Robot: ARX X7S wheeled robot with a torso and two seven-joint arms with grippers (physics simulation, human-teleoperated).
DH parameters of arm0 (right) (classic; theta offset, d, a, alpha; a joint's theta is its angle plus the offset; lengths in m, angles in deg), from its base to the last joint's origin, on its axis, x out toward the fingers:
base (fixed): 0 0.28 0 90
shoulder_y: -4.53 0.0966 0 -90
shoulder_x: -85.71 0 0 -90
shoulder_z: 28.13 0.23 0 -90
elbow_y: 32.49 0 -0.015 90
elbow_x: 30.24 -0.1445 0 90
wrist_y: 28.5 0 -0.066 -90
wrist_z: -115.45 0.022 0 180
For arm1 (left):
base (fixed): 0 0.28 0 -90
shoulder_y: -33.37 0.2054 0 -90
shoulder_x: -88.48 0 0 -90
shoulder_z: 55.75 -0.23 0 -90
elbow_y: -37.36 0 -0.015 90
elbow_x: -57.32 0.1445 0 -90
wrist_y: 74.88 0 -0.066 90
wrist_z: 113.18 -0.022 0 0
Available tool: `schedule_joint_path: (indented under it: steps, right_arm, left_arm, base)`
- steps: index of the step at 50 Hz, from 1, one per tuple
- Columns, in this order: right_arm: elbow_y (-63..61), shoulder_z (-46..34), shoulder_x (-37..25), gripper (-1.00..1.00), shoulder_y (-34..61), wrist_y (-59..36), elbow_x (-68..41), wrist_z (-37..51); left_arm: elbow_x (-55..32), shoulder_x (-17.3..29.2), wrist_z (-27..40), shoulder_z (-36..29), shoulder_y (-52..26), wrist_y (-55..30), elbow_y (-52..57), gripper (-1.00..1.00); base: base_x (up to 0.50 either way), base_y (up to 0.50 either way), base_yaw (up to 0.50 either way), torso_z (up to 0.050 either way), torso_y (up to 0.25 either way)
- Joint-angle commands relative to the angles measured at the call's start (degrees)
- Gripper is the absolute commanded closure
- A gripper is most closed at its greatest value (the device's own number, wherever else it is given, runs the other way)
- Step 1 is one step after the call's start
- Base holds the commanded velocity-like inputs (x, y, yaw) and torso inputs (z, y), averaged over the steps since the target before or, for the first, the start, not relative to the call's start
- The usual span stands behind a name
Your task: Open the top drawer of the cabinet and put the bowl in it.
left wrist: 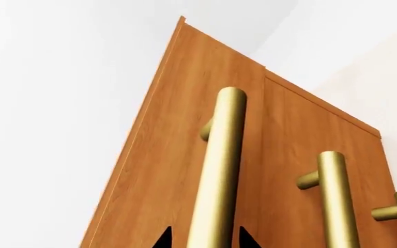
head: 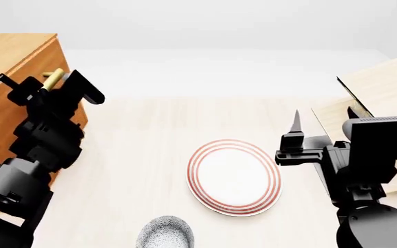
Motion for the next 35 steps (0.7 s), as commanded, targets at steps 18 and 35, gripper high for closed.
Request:
schedule_joint_path:
  steps: [18, 35]
  right_arm:
    - [0.2, 0.1, -0.2, -1.0, -0.7, 0.9, -0.5, 0.4]
    - [0.2, 0.7, -0.4, -1.0, -1.0, 1.2, -1.1, 0.5]
  left_arm:
    - [-1.6, 0.3, -2.0, -0.5, 4.5, -3.0, 14.2, 1.0]
    - [-1.7, 0.4, -2.8, -1.7, 6.6, -3.6, 19.3, 1.0]
  base:
    - [0.0, 0.0, 0.0, 0.0, 0.0]
    - [0.0, 0.0, 0.0, 0.0, 0.0]
